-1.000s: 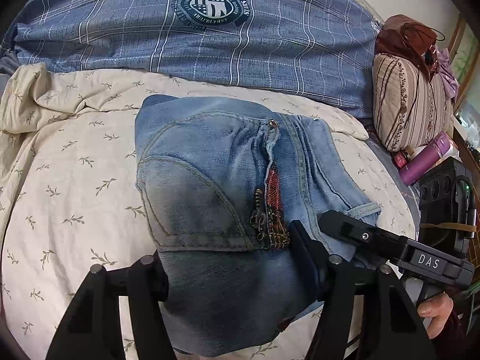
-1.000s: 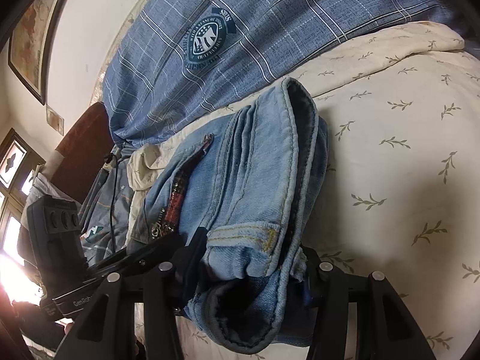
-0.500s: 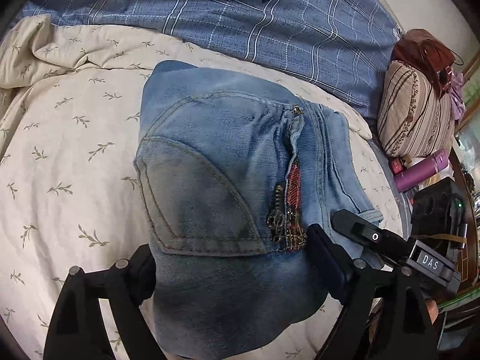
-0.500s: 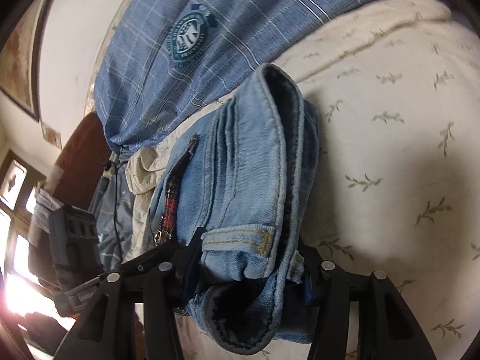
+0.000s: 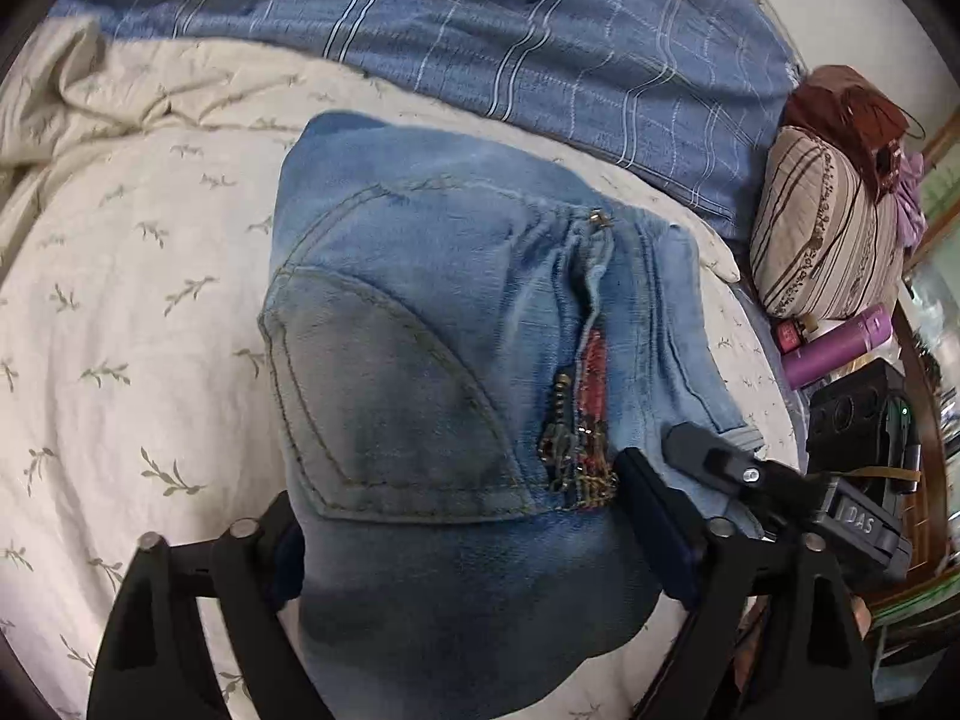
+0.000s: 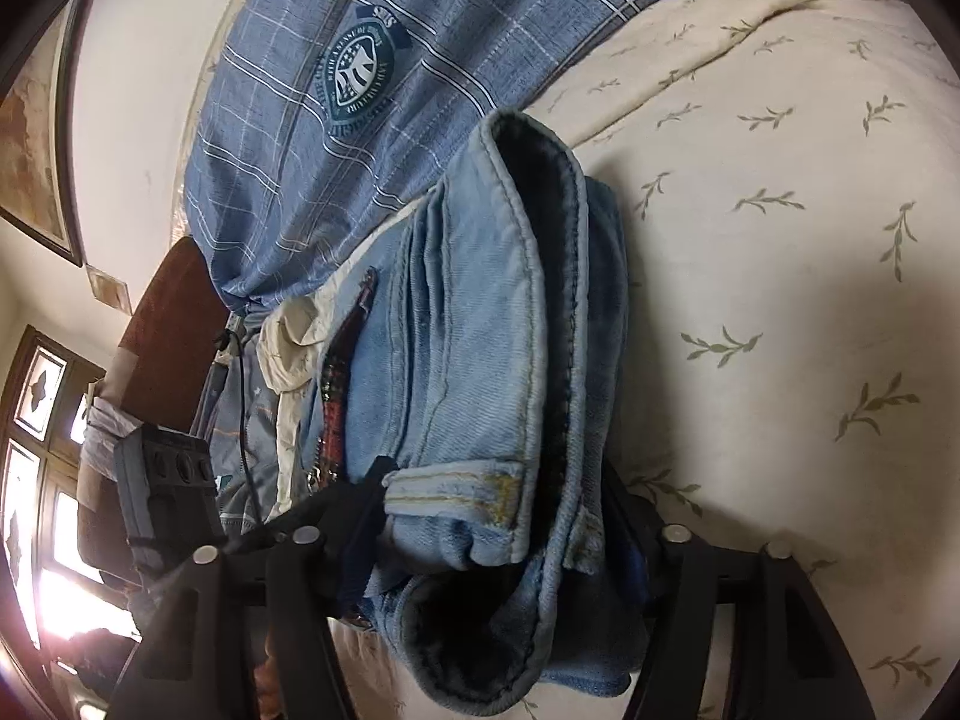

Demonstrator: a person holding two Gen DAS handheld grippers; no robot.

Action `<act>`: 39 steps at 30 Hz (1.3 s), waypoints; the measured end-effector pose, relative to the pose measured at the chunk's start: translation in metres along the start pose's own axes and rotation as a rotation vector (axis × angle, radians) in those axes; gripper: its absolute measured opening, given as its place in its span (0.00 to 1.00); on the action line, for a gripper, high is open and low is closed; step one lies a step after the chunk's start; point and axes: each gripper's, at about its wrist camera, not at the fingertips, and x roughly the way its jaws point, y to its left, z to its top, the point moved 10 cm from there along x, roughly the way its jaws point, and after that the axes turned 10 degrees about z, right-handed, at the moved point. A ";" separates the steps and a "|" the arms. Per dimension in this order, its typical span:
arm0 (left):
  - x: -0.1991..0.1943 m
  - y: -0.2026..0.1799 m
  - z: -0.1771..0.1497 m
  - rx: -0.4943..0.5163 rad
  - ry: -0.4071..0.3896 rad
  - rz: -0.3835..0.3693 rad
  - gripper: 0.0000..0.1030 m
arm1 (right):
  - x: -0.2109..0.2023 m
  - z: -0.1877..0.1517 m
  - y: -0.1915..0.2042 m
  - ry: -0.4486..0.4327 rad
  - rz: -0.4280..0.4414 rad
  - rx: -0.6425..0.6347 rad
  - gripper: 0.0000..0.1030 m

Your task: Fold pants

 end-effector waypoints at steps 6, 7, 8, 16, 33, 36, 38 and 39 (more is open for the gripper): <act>-0.013 -0.009 0.008 0.072 -0.088 0.019 0.55 | -0.001 -0.001 0.017 -0.016 -0.055 -0.138 0.48; -0.016 -0.011 0.009 0.089 -0.102 0.025 0.53 | -0.001 0.000 0.019 -0.021 -0.056 -0.148 0.47; -0.017 -0.011 0.009 0.099 -0.111 0.029 0.52 | -0.001 0.000 0.021 -0.028 -0.059 -0.159 0.47; -0.033 -0.013 0.016 0.096 -0.157 -0.018 0.50 | -0.009 0.003 0.046 -0.082 -0.088 -0.306 0.47; -0.099 -0.043 0.015 0.174 -0.388 0.036 0.50 | -0.054 0.000 0.109 -0.212 -0.033 -0.523 0.47; -0.076 -0.038 0.009 0.150 -0.309 0.048 0.50 | -0.046 -0.001 0.092 -0.161 -0.065 -0.475 0.47; -0.061 -0.032 0.003 0.125 -0.242 0.048 0.50 | -0.037 -0.004 0.076 -0.113 -0.090 -0.436 0.46; -0.050 -0.027 0.000 0.105 -0.193 0.052 0.50 | -0.034 -0.005 0.071 -0.094 -0.098 -0.420 0.47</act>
